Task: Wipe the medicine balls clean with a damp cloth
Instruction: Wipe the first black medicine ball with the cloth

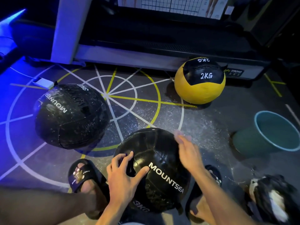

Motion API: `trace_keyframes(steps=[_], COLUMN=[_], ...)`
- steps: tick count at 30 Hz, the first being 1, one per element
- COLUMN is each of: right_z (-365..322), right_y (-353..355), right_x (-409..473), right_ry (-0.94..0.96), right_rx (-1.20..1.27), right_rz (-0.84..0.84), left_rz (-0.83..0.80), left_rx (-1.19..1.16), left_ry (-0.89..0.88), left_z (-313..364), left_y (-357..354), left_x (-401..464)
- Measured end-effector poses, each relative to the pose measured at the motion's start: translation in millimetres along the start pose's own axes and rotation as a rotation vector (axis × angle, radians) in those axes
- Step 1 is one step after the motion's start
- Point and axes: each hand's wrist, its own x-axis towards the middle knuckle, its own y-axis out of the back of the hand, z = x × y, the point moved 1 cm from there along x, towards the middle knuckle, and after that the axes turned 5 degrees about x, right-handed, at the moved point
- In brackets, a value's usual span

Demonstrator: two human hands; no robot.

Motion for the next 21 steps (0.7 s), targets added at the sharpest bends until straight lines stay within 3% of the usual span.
trace_keyframes(steps=[2, 4, 8, 11, 16, 19, 21], right_z=[15, -2, -83, -95, -24, -3, -20], right_y=[8, -1, -37, -48, 7, 14, -6], right_x=[-1, 3, 1, -4, 14, 12, -3], right_ry=[-0.143, -0.127, 0.226, 0.437, 0.184, 0.021, 0.122], right_rx=[0.110, 0.103, -0.083, -0.219, -0.069, -0.098, -0.142], right_rz=[0.039, 0.062, -0.098, -0.230, -0.069, 0.042, 0.070], left_rz=[0.010, 0.015, 0.014, 0.020, 0.010, -0.041, -0.058], left_rx=[0.010, 0.013, 0.076, 0.082, 0.044, 0.008, 0.010], left_ry=[-0.025, -0.040, -0.055, -0.062, -0.082, -0.151, -0.187], left_z=[3, 5, 6, 5, 11, 13, 14], left_y=[-3, -6, -10, -9, -11, -14, -19], left_x=[-4, -5, -4, -3, -6, -15, -17])
